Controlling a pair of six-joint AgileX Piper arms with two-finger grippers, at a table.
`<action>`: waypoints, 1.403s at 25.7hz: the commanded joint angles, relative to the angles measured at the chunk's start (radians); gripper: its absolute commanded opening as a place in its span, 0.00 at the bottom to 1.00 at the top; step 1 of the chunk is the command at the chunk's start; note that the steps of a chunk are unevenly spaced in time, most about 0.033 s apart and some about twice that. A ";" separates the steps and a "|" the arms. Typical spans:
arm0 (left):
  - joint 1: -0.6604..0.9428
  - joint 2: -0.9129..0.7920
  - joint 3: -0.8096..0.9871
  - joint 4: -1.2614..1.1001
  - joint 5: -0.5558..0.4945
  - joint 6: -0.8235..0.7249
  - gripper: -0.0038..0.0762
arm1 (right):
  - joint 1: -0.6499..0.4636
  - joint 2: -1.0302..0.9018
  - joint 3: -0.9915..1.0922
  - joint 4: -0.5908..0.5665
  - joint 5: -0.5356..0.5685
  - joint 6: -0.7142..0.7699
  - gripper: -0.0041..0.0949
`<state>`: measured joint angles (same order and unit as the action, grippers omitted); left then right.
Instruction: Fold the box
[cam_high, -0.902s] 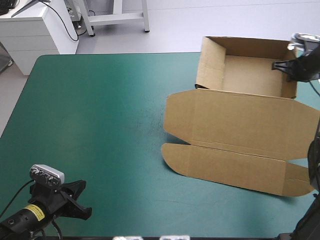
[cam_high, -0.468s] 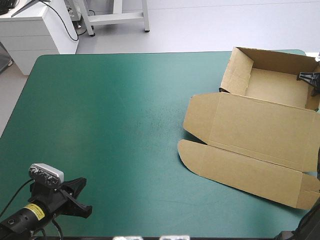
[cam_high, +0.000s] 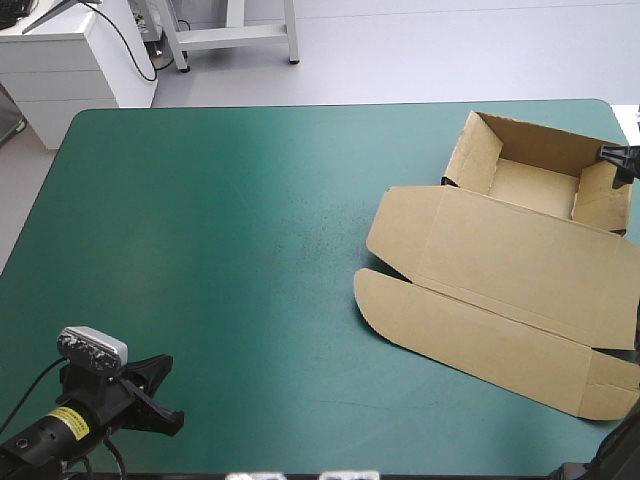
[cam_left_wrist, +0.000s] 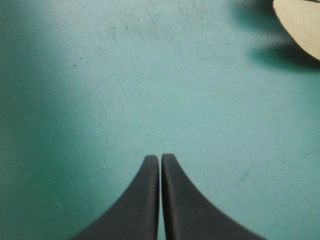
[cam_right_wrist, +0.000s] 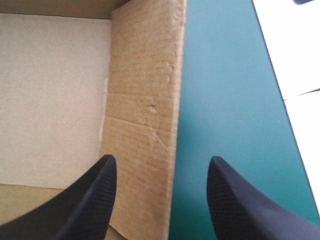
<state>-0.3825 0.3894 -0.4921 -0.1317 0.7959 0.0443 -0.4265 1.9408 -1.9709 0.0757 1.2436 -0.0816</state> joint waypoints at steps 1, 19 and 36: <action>-0.005 0.010 -0.024 -0.017 -0.064 0.002 0.04 | -0.009 -0.156 -0.027 -0.018 0.003 -0.012 0.50; -0.005 0.010 -0.024 -0.019 0.001 0.038 0.04 | 0.382 -0.792 0.516 0.236 -0.131 -0.229 0.04; -0.005 -0.412 -0.020 -0.010 0.036 0.085 0.04 | 0.546 -1.657 1.388 0.205 -0.620 -0.303 0.04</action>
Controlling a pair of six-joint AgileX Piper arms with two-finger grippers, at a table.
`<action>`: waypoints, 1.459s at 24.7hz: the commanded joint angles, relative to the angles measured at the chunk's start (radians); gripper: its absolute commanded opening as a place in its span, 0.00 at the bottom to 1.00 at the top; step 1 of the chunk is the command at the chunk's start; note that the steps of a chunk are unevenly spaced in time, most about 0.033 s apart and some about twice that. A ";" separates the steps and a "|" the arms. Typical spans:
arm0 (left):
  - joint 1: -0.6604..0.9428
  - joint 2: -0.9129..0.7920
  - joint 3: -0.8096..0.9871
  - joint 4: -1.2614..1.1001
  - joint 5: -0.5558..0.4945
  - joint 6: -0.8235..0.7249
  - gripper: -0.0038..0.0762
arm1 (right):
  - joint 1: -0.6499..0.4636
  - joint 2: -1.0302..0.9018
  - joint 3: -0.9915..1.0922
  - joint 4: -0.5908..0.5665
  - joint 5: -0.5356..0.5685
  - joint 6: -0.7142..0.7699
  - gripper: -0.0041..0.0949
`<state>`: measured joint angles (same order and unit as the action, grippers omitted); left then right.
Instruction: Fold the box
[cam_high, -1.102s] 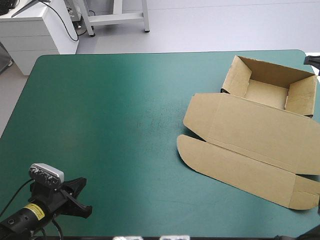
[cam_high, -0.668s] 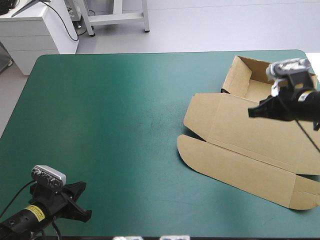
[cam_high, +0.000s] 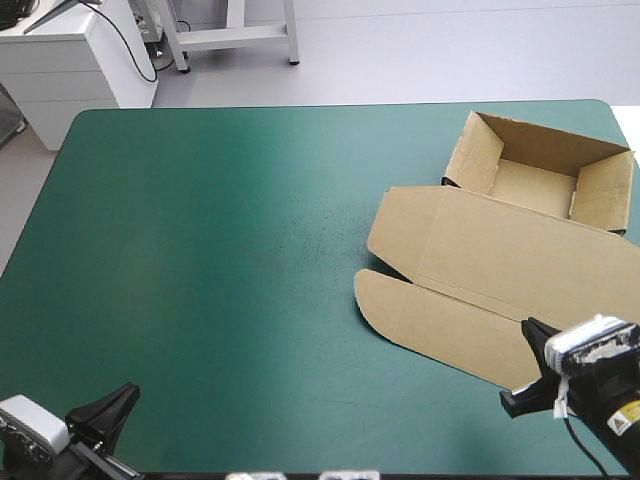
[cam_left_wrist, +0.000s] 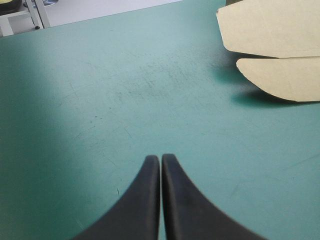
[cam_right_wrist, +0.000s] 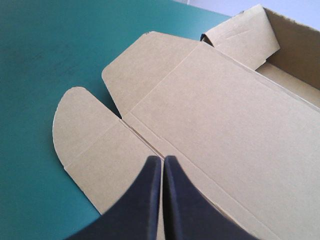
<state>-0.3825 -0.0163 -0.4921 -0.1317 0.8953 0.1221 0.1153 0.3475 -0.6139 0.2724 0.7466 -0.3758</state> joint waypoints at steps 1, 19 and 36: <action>-0.005 -0.006 -0.011 -0.012 -0.063 0.007 0.04 | 0.004 -0.111 0.060 0.008 -0.139 -0.008 0.04; -0.005 -0.006 0.031 -0.017 -0.121 0.002 0.04 | 0.004 -0.285 0.191 -0.008 -0.098 0.014 0.02; -0.005 -0.006 0.031 -0.017 -0.121 0.002 0.04 | 0.004 -0.285 0.191 0.001 -0.098 0.018 0.02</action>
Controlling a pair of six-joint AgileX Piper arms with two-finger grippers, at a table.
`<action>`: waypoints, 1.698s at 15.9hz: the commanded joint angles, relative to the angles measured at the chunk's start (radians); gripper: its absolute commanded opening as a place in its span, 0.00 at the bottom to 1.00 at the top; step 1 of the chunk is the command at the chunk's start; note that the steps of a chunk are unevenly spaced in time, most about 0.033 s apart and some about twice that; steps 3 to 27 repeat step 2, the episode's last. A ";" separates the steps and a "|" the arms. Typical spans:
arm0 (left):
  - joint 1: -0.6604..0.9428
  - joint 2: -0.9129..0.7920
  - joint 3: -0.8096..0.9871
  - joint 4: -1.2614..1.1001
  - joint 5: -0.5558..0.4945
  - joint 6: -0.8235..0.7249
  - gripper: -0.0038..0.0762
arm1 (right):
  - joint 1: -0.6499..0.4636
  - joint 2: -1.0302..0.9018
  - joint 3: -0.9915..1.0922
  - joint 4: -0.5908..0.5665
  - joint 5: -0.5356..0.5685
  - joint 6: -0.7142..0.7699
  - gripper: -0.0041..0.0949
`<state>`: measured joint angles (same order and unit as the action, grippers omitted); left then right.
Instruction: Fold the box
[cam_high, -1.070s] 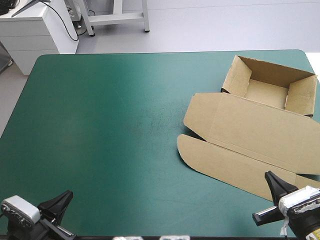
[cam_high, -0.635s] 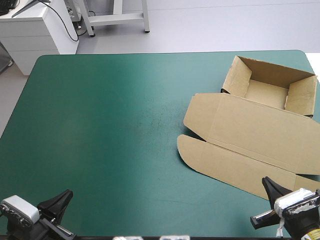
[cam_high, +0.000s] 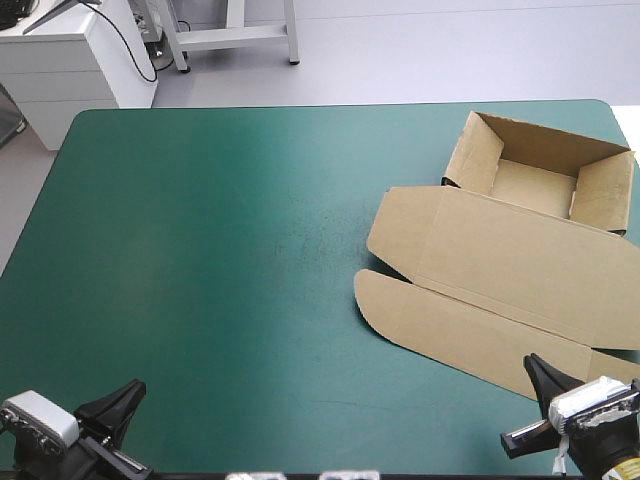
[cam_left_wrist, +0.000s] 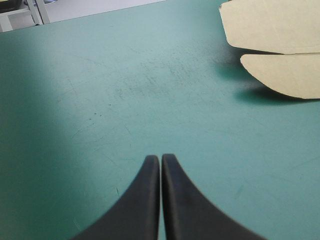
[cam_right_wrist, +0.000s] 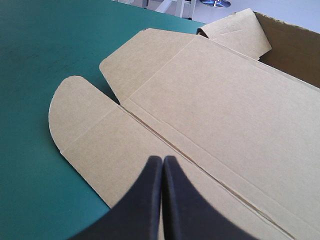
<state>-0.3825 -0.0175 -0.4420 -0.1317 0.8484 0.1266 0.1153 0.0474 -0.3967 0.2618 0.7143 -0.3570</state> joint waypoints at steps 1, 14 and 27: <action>-0.005 -0.005 -0.019 -0.017 -0.074 -0.002 0.04 | 0.004 0.015 -0.026 0.011 -0.066 -0.001 0.02; -0.005 -0.005 -0.019 -0.017 -0.074 -0.002 0.04 | 0.004 0.015 -0.026 0.011 -0.066 -0.001 0.02; -0.005 -0.005 -0.019 -0.017 -0.074 -0.002 0.04 | 0.004 0.015 -0.026 0.011 -0.066 -0.001 0.02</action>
